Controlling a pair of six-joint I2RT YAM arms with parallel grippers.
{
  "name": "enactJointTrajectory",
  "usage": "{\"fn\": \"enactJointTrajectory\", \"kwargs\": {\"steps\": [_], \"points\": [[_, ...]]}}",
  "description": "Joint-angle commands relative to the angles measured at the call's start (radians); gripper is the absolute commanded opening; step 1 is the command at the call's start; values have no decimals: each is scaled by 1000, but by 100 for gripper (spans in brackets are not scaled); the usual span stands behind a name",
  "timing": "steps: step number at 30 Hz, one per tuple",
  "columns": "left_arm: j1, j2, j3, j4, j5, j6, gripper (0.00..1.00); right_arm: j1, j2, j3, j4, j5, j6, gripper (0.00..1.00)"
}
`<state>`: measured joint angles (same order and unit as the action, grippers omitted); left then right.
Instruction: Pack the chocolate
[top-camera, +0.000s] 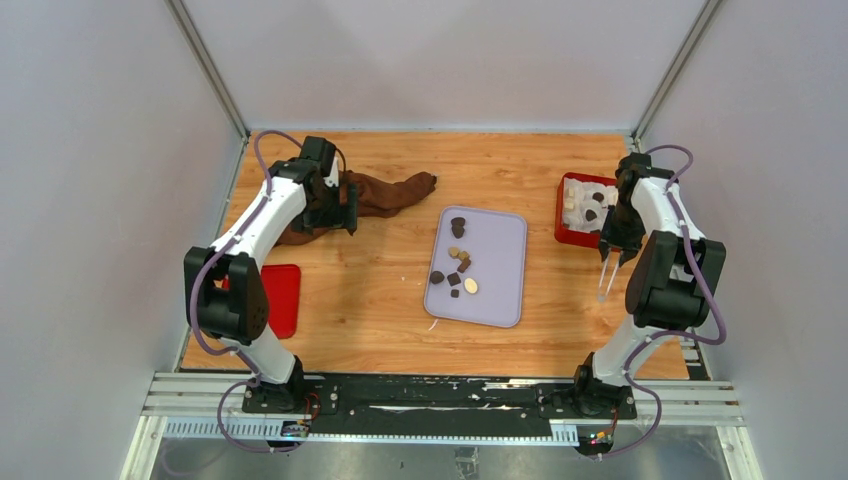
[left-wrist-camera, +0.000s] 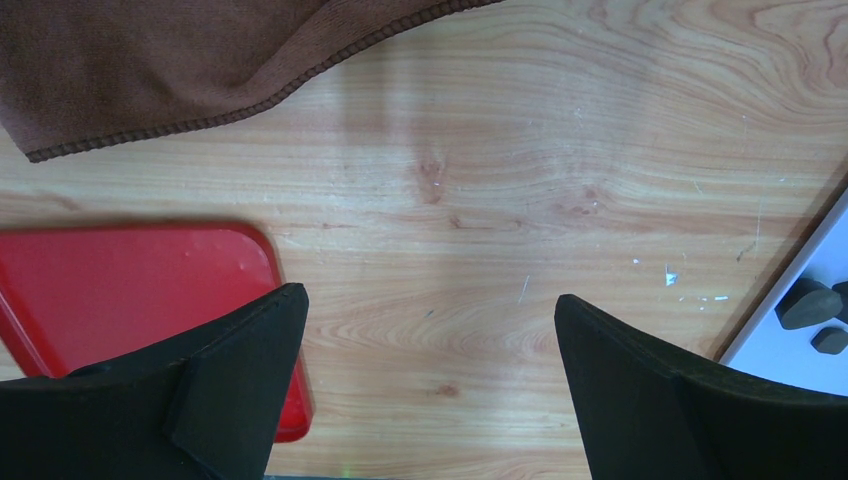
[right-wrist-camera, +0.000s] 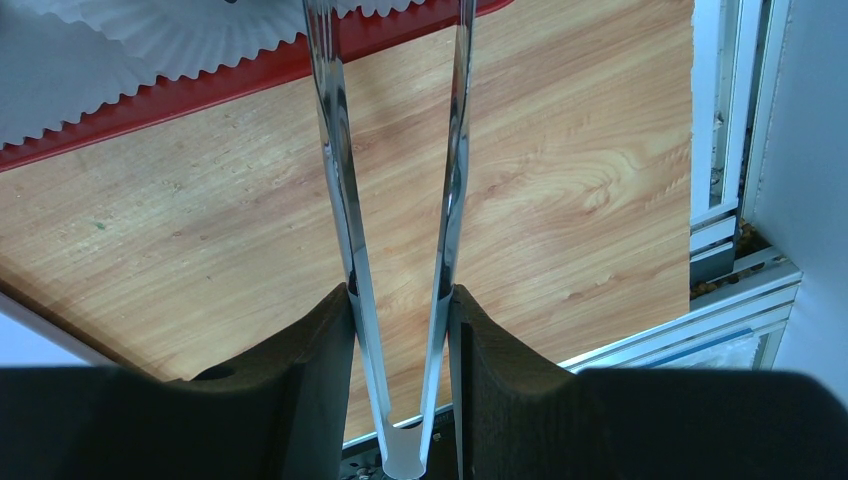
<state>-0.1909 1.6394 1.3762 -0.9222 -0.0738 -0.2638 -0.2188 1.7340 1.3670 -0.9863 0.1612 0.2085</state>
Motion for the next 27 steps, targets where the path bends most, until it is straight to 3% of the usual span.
{"fn": "enactJointTrajectory", "kwargs": {"steps": [1,27], "points": [[4,8,25,-1,-3,14,100,-14,8,17,-22,13,-6,39],[4,-3,17,-2,-6,14,100,-17,11,25,-22,30,-3,41]]}}
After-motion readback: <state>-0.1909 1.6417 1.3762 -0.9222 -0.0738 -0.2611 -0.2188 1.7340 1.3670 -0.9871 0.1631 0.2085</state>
